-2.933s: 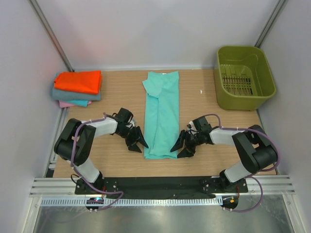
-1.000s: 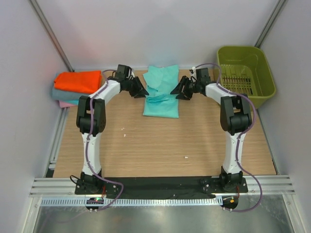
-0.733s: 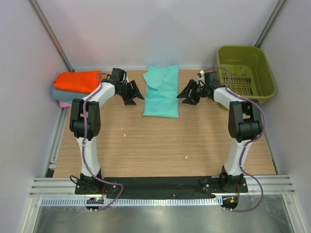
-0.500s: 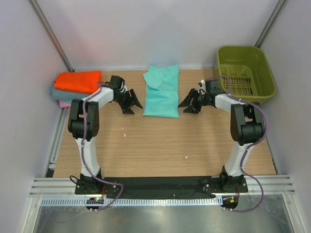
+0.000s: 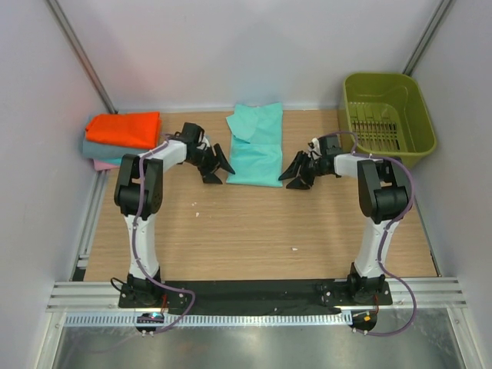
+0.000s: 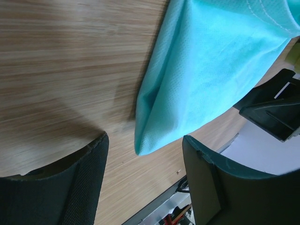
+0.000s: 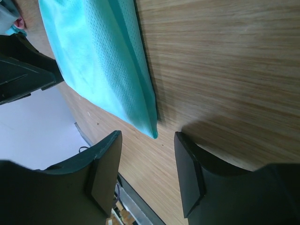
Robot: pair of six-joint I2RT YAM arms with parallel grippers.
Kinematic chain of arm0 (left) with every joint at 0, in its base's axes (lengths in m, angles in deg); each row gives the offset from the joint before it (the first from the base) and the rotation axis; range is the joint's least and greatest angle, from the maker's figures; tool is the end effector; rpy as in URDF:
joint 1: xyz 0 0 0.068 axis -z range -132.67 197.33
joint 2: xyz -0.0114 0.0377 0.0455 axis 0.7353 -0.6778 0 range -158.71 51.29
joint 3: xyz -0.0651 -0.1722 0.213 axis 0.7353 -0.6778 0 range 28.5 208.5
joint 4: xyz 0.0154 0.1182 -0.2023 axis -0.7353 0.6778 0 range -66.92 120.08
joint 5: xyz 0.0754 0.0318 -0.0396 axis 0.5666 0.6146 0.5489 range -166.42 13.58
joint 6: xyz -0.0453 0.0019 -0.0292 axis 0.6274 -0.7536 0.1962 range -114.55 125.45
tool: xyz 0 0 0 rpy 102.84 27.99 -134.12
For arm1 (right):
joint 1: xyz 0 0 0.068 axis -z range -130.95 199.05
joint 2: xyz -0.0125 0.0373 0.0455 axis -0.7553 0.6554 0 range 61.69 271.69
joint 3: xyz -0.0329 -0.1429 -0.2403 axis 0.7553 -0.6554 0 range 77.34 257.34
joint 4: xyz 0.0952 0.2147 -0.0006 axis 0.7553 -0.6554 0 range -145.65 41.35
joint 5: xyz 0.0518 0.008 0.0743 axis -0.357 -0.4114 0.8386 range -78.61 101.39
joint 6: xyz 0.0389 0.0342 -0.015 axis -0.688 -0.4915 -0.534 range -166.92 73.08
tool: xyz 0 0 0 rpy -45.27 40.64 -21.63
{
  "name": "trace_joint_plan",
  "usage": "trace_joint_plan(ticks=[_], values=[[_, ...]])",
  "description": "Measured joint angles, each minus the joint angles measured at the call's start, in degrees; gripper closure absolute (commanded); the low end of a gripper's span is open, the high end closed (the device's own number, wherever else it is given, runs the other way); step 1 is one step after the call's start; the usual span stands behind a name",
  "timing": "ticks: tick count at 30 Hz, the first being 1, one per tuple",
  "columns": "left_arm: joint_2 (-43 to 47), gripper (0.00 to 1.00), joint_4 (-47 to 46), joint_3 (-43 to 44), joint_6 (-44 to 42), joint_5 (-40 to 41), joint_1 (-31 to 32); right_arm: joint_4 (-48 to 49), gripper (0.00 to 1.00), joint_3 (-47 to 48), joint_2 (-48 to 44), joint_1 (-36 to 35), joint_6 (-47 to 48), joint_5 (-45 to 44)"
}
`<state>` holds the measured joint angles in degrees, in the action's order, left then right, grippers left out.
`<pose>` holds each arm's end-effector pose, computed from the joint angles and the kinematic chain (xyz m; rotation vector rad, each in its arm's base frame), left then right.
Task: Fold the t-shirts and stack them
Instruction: Fold the tshirt
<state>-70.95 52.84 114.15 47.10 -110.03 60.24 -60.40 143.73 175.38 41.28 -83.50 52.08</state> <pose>0.4017 -0.1123 0.1686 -0.5352 2.8181 -1.0431 0.3659 0.0734 0.1585 0.3975 2.6474 1.1926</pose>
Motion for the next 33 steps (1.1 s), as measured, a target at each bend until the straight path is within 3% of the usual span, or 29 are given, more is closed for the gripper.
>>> trace_joint_plan(ticks=[7, 11, 13, 16, 19, 20, 26, 33], values=[[-1.42, 0.40, -1.09, 1.22, 0.55, -1.03, 2.14, 1.33, 0.48, 0.92, 2.10, -0.76, -1.27, 2.08], [-1.90, 0.49, -1.55, 1.22, 1.18, -1.53, 2.73, 2.36, 0.57, 1.05, 2.99, -1.33, -2.03, 3.08], [-2.21, 0.57, -1.79, 1.22, 1.53, -1.62, 2.84, 2.75, 0.63, 1.11, 3.52, -1.57, -2.40, 3.19], [-2.80, 0.74, -2.23, 1.11, 1.79, -1.46, 2.82, 3.13, 0.85, 1.11, 4.31, -1.75, -2.60, 3.39], [-2.95, 0.91, -2.93, 0.26, 2.19, -1.36, 2.84, 2.95, 0.98, 1.11, 4.76, -1.77, -2.58, 3.37], [-2.95, 1.00, -3.04, -0.07, 2.43, -1.46, 2.84, 2.82, 0.99, 1.11, 4.76, -1.77, -2.51, 3.41], [-0.52, 1.00, -4.74, -4.28, 3.26, -2.23, 2.99, 2.14, 0.99, 0.68, 2.91, -1.31, -2.49, 3.41], [9.60, 1.00, -4.66, -9.49, 3.63, -2.69, 4.92, -0.09, 0.98, -2.86, -8.94, -0.87, -2.47, 3.58]])
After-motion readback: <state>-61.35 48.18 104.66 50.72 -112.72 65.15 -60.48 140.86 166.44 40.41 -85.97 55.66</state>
